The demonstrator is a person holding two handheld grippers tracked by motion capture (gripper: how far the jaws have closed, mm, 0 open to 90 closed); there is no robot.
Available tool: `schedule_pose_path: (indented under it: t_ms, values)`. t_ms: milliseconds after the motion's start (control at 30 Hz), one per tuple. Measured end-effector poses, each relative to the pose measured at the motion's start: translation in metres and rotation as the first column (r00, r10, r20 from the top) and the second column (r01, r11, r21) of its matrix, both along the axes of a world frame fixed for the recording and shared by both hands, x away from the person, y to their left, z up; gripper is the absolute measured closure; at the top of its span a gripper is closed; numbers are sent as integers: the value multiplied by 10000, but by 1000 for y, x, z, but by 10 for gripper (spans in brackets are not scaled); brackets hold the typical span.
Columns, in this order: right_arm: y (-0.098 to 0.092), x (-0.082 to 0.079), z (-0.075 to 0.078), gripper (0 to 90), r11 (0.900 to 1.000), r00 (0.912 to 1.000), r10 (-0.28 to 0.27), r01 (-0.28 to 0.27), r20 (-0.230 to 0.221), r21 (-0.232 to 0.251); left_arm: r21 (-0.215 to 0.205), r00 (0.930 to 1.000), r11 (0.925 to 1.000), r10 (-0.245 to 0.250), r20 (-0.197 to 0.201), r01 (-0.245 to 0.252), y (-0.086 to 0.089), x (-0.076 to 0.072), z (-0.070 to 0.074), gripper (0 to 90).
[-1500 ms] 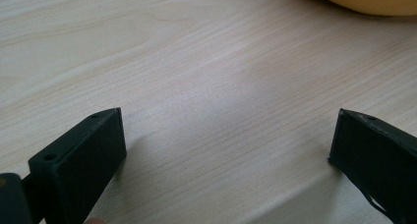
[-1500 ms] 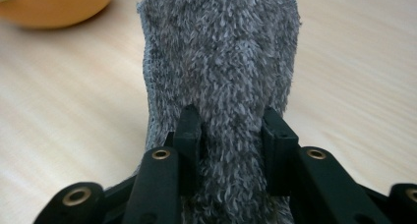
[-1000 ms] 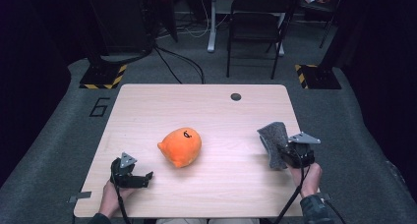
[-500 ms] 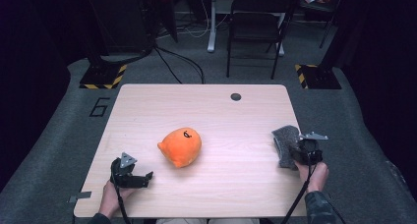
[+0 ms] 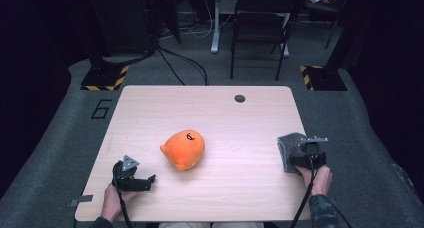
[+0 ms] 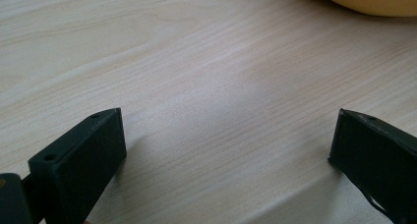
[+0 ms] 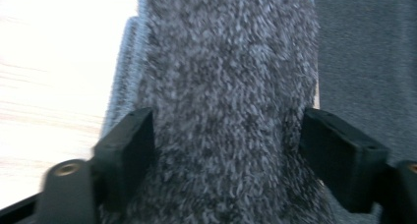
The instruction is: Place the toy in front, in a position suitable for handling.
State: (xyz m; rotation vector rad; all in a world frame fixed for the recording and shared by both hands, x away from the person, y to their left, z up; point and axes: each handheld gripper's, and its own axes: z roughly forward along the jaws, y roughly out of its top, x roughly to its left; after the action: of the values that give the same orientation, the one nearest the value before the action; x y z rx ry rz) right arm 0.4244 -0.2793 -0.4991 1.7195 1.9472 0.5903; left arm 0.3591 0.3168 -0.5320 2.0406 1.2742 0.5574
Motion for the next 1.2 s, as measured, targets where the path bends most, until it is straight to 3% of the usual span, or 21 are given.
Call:
schedule_pose_path:
  t_ms: [333, 533, 600, 700, 767, 1000, 1200]
  values:
    - [9, -10, 19, 134, 9968, 9941, 657, -694, 860, 409, -17, 10000, 10000, 81, -23, -81, 2, -2, 0, 0]
    - [16, -14, 23, 136, 9938, 9919, 933, -980, 857, 531, 31, 9998, 9999, 146, -110, -146, 3, -2, 1, 0]
    - [18, -16, 24, 137, 9938, 9928, 888, -938, 798, 605, -25, 9995, 10000, 78, -310, -79, 3, -2, 3, 0]
    - [18, -17, 24, 138, 9925, 9911, 1000, -1056, 874, 617, -149, 9996, 9997, 176, -226, -179, 2, -3, 6, 0]
    - [18, -18, 26, 138, 9918, 9912, 1014, -1074, 845, 692, -317, 9996, 9993, 174, -224, -181, 1, -4, 12, 0]
    - [20, -20, 29, 140, 9902, 9897, 1126, -1191, 889, 723, -598, 9985, 9975, 399, 362, -377, -10, -7, 38, 0]
    - [23, -21, 32, 140, 9886, 9883, 1247, -1313, 880, 732, -680, 9965, 9976, 215, 803, -161, -32, -3, 59, 1]
